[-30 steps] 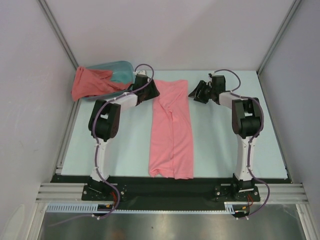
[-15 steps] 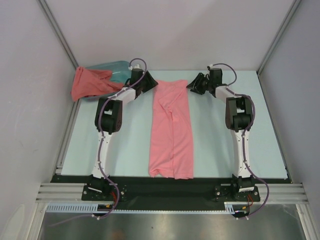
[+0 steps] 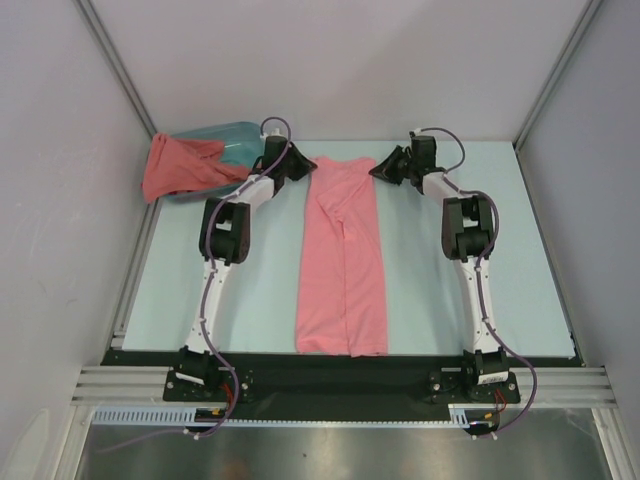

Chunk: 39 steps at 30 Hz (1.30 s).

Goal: Fold and stack the t-shirts
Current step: Fold the tshirt

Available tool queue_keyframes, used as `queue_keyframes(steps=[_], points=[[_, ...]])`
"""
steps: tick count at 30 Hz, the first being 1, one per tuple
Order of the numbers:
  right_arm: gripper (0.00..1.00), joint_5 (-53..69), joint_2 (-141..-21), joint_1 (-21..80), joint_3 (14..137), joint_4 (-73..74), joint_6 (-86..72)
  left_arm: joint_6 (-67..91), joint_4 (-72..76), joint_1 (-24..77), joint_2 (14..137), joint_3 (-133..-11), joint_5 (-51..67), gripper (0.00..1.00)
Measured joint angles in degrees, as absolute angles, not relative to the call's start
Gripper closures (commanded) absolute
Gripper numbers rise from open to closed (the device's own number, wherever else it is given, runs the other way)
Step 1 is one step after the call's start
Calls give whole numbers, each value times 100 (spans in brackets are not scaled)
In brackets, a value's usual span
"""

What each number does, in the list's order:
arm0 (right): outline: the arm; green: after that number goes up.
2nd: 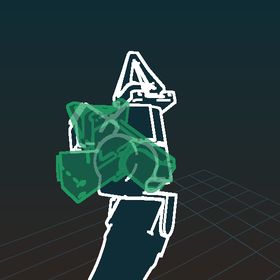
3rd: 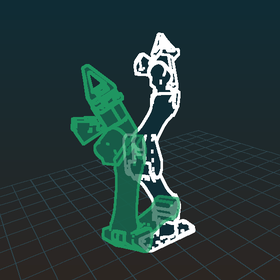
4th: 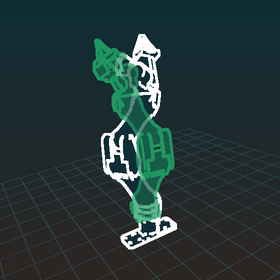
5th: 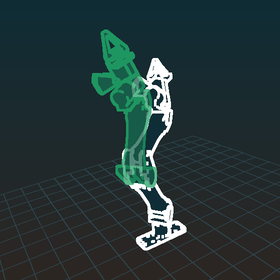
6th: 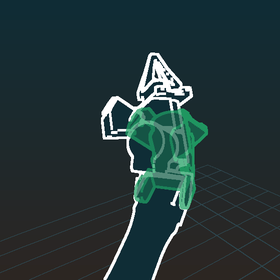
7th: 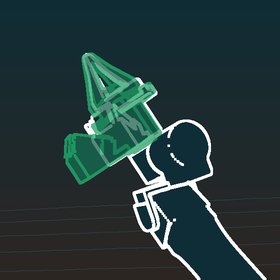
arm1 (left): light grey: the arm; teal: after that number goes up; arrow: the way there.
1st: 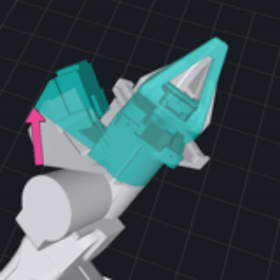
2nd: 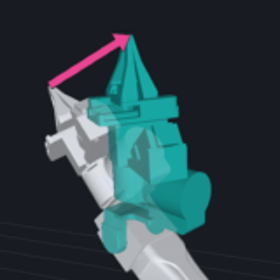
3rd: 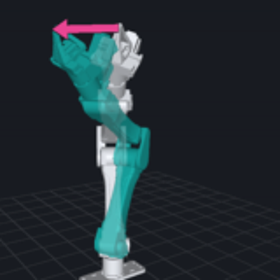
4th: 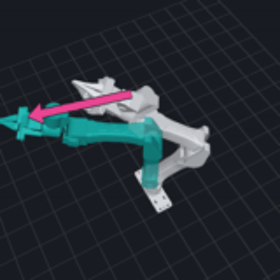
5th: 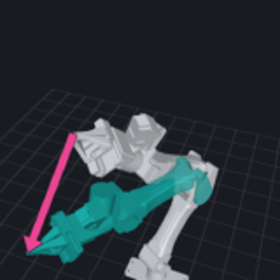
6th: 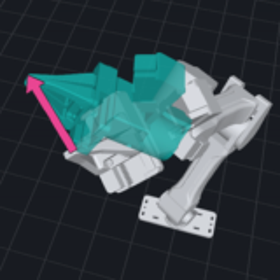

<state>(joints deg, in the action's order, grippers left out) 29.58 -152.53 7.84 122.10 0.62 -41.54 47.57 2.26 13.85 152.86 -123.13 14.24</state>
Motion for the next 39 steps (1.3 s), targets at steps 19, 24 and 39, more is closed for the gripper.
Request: queue_keyframes(steps=[19,24,39], points=[[38,2438,-15259,578,13082,1186,-3465,4364,-283,1216,14206,-11205,1249,46],[34,1638,-13369,473,10965,2045,-2967,3719,-773,1330,11537,-8860,622,45],[33,770,-8401,1765,5736,2377,-2724,3330,-598,3581,8204,-4925,602,50]])
